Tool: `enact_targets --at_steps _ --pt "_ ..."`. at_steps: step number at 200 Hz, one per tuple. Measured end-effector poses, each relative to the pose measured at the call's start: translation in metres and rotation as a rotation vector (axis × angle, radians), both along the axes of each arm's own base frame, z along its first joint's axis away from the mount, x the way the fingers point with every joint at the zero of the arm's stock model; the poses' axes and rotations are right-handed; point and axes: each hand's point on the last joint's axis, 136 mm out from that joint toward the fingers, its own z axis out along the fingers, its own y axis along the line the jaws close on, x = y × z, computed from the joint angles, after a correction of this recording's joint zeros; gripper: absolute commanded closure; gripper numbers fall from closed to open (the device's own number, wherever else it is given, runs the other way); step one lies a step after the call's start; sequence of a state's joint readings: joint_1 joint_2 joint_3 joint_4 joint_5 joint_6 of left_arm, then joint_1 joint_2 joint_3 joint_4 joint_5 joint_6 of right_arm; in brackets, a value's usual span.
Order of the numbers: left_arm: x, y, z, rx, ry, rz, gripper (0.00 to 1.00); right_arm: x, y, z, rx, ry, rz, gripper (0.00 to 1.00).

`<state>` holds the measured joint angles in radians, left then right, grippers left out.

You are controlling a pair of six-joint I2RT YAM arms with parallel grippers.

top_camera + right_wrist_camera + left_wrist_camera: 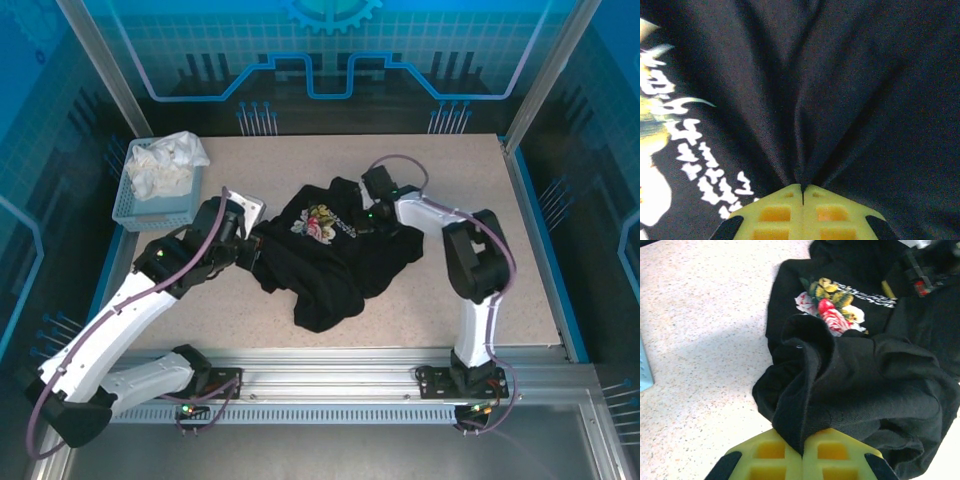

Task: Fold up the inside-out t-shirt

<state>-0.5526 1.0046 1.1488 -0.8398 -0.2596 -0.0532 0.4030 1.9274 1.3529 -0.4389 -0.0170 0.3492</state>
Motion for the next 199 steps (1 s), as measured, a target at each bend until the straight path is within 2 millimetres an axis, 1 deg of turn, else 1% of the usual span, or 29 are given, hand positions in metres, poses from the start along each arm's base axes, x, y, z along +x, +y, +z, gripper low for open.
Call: enact_targets --at_steps 11,15,17,20,21,26,28,31,35,43,47,50,54,62,74,89,97,109,118,135,143,153,157,160,161,172,181,191,199 --pt "0.002 0.010 0.009 -0.018 -0.023 0.036 1.00 0.002 -0.012 0.028 0.018 -0.061 -0.026 1.00" --pt "0.003 0.013 0.013 -0.027 -0.032 0.051 1.00 0.004 -0.018 0.043 0.029 -0.098 -0.043 1.00" --pt "0.004 0.015 0.016 -0.031 -0.040 0.059 1.00 0.004 -0.019 0.045 0.032 -0.103 -0.044 1.00" --pt "0.005 0.018 0.021 -0.041 -0.051 0.073 1.00 0.006 -0.025 0.064 0.044 -0.147 -0.061 1.00" --pt "0.005 0.019 0.022 -0.044 -0.053 0.076 1.00 0.006 -0.025 0.064 0.044 -0.147 -0.061 1.00" --pt "0.006 0.023 0.030 -0.058 -0.073 0.095 1.00 0.008 -0.031 0.084 0.061 -0.194 -0.075 1.00" --pt "0.007 0.025 0.035 -0.065 -0.084 0.104 1.00 0.009 -0.035 0.095 0.069 -0.225 -0.085 1.00" --pt "0.009 0.028 0.042 -0.077 -0.101 0.116 1.00 0.009 -0.038 0.105 0.078 -0.249 -0.091 1.00" --pt "0.010 0.032 0.052 -0.091 -0.126 0.133 1.00 0.010 -0.045 0.125 0.091 -0.299 -0.109 1.00" --pt "0.013 0.038 0.072 -0.116 -0.174 0.157 1.00 0.009 -0.055 0.155 0.113 -0.376 -0.133 1.00" --pt "0.014 0.042 0.084 -0.132 -0.204 0.170 1.00 0.007 -0.062 0.174 0.125 -0.424 -0.148 1.00" --pt "0.014 0.044 0.091 -0.142 -0.223 0.178 1.00 0.006 -0.064 0.182 0.133 -0.445 -0.154 1.00" --pt "0.015 0.047 0.102 -0.157 -0.250 0.189 1.00 0.003 -0.070 0.200 0.144 -0.492 -0.168 1.00" --pt "0.016 0.052 0.125 -0.184 -0.307 0.208 1.00 -0.002 -0.078 0.224 0.163 -0.557 -0.184 1.00" --pt "0.015 0.060 0.155 -0.218 -0.384 0.234 1.00 -0.012 -0.088 0.251 0.181 -0.634 -0.207 1.00" --pt "0.013 0.070 0.185 -0.248 -0.465 0.265 1.00 -0.024 -0.095 0.267 0.202 -0.688 -0.223 1.00" --pt "0.012 0.074 0.198 -0.259 -0.501 0.279 1.00 -0.029 -0.096 0.268 0.211 -0.696 -0.226 1.00" --pt "0.011 0.079 0.206 -0.262 -0.528 0.297 1.00 -0.034 -0.095 0.262 0.220 -0.688 -0.226 1.00" --pt "0.012 0.082 0.206 -0.253 -0.533 0.309 1.00 -0.035 -0.093 0.254 0.219 -0.672 -0.222 1.00" --pt "0.018 0.087 0.198 -0.223 -0.518 0.330 1.00 -0.034 -0.082 0.227 0.207 -0.608 -0.196 0.95" --pt "0.022 0.088 0.189 -0.211 -0.498 0.336 1.00 -0.029 -0.074 0.211 0.205 -0.563 -0.178 0.92" --pt "0.027 0.087 0.173 -0.192 -0.460 0.340 1.00 -0.017 -0.066 0.192 0.198 -0.504 -0.161 0.87" --pt "0.029 0.086 0.166 -0.186 -0.442 0.338 1.00 -0.008 -0.060 0.179 0.195 -0.463 -0.147 0.85" --pt "0.030 0.086 0.161 -0.179 -0.427 0.338 1.00 -0.004 -0.058 0.175 0.191 -0.448 -0.142 0.84" --pt "0.031 0.085 0.159 -0.177 -0.423 0.338 1.00 -0.001 -0.055 0.170 0.191 -0.430 -0.140 0.83" --pt "0.036 0.083 0.137 -0.157 -0.369 0.332 1.00 0.023 -0.041 0.144 0.189 -0.352 -0.106 0.78" --pt "0.039 0.081 0.119 -0.139 -0.325 0.329 1.00 0.038 -0.032 0.121 0.191 -0.296 -0.086 0.71" --pt "0.040 0.080 0.101 -0.120 -0.281 0.327 1.00 0.040 -0.027 0.096 0.179 -0.242 -0.065 0.62" --pt "0.041 0.080 0.089 -0.107 -0.251 0.326 1.00 0.032 -0.029 0.077 0.158 -0.187 -0.056 0.57"
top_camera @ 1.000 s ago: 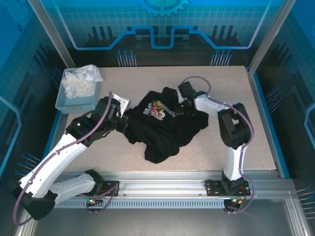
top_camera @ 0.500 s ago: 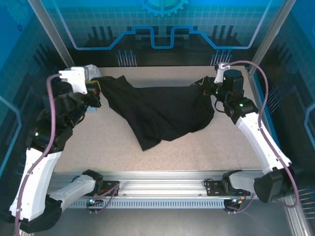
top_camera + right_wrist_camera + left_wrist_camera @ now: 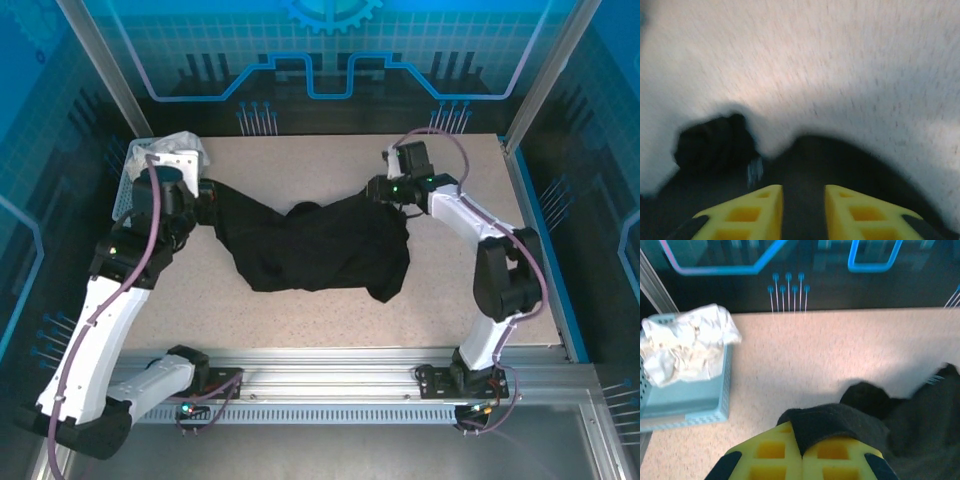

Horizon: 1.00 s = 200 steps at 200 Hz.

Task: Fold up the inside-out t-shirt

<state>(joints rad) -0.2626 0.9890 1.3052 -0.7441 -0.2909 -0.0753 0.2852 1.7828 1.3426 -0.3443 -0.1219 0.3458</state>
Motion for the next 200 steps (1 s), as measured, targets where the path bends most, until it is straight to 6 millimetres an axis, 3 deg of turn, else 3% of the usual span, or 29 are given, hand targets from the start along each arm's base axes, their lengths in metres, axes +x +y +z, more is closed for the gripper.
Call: enact_targets --at_steps 28,67,108,154,200 --pt "0.001 0.002 -0.021 0.009 0.051 0.003 1.00 -0.039 -0.019 -0.029 -0.067 0.105 -0.003 0.54" --pt "0.004 0.004 -0.027 -0.017 0.062 -0.006 1.00 -0.084 -0.063 -0.050 -0.140 0.185 -0.082 0.54" --pt "0.006 0.001 -0.025 -0.052 0.051 -0.032 1.00 -0.091 -0.092 -0.085 -0.128 0.295 -0.156 0.59" --pt "0.007 -0.002 -0.028 -0.064 0.059 -0.049 1.00 -0.101 -0.089 -0.108 -0.115 0.368 -0.148 0.76" --pt "0.007 -0.002 -0.029 -0.074 0.063 -0.056 1.00 -0.104 -0.087 -0.111 -0.094 0.375 -0.140 0.75"
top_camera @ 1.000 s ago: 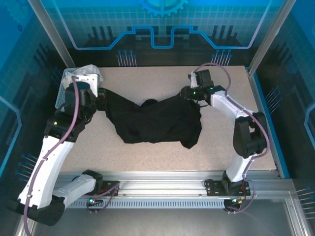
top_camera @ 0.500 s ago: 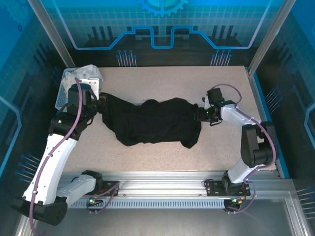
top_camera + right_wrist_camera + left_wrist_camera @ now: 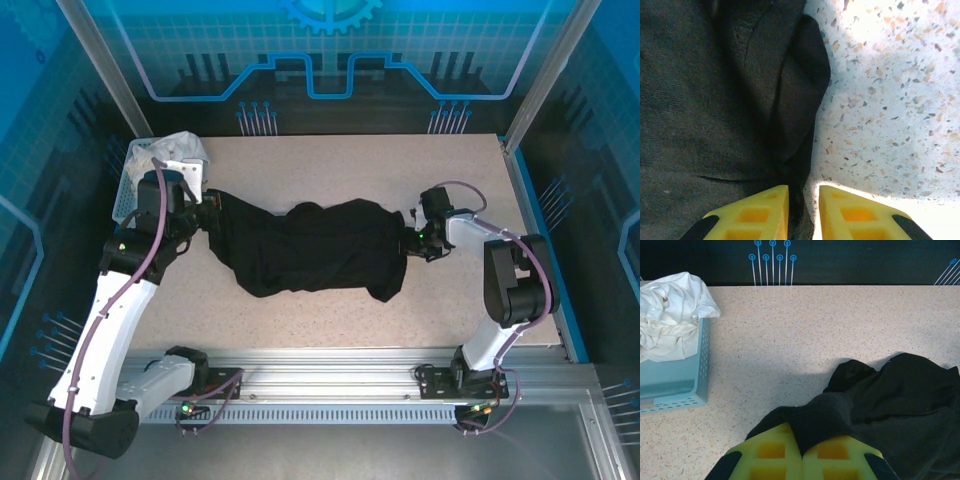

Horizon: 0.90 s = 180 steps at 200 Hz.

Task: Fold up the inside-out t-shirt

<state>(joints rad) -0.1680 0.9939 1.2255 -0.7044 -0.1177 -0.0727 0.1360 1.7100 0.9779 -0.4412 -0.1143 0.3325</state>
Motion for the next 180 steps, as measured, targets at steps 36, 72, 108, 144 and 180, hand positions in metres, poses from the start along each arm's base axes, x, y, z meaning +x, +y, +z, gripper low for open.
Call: enact_targets --at_steps 36,72,108,144,180 --pt "0.000 -0.001 0.000 -0.004 0.000 -0.004 1.00 -0.013 0.001 -0.010 0.014 0.029 0.004 0.76" --pt "0.000 -0.001 0.000 -0.009 0.001 -0.005 1.00 -0.014 0.001 -0.010 0.024 0.023 -0.002 0.91" --pt "0.001 0.002 -0.001 -0.011 0.001 0.005 1.00 -0.006 0.000 0.011 0.038 -0.067 -0.016 1.00" --pt "0.003 0.023 0.003 -0.068 -0.010 0.086 1.00 0.009 -0.006 0.123 0.141 -0.435 -0.026 1.00" --pt "-0.005 0.073 0.026 -0.194 -0.098 0.279 1.00 0.001 0.018 0.239 0.328 -0.756 0.107 1.00"
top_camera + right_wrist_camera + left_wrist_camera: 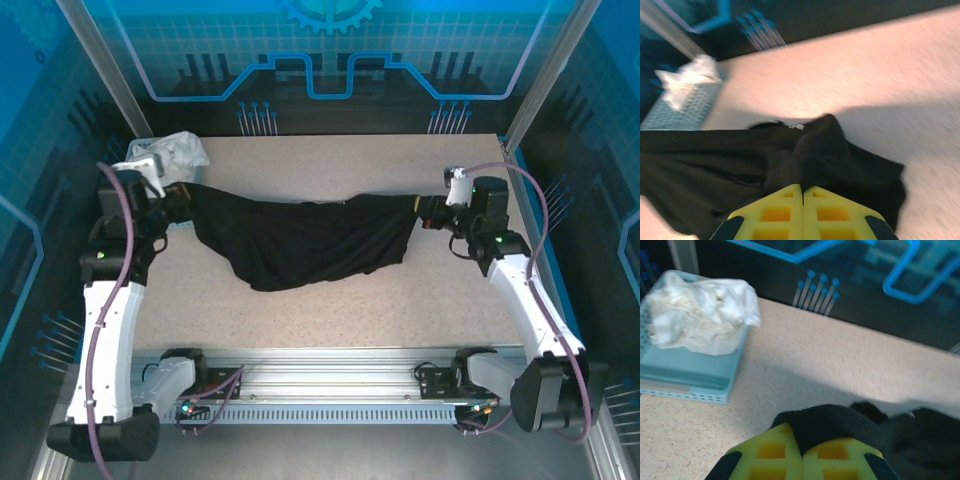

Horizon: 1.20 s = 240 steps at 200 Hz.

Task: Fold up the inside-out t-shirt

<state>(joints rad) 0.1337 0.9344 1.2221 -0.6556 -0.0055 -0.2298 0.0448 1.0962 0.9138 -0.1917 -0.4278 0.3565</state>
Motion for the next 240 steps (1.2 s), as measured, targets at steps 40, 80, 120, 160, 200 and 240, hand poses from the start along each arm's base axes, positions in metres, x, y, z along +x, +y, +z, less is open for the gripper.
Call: enact_targets --at_steps 40,80,120,160,200,240 --pt "-0.021 0.034 0.033 -0.069 -0.116 0.151 1.00 -0.032 0.036 0.043 0.081 -0.127 0.230 1.00" --pt "-0.015 0.022 0.031 -0.119 -0.135 0.085 1.00 -0.068 0.078 -0.021 0.110 0.021 0.424 1.00" --pt "-0.006 0.014 -0.011 -0.172 -0.039 0.038 1.00 -0.116 0.102 -0.134 0.107 0.403 0.490 0.96" --pt "0.004 0.004 -0.023 -0.197 -0.015 -0.014 1.00 -0.127 0.086 -0.179 0.052 0.594 0.363 0.77" --pt "0.007 -0.002 -0.022 -0.202 -0.025 -0.046 1.00 -0.122 0.075 -0.195 -0.002 0.646 0.281 0.70" --pt "0.008 -0.005 -0.021 -0.204 -0.031 -0.059 1.00 -0.117 0.073 -0.198 -0.023 0.650 0.267 0.67"
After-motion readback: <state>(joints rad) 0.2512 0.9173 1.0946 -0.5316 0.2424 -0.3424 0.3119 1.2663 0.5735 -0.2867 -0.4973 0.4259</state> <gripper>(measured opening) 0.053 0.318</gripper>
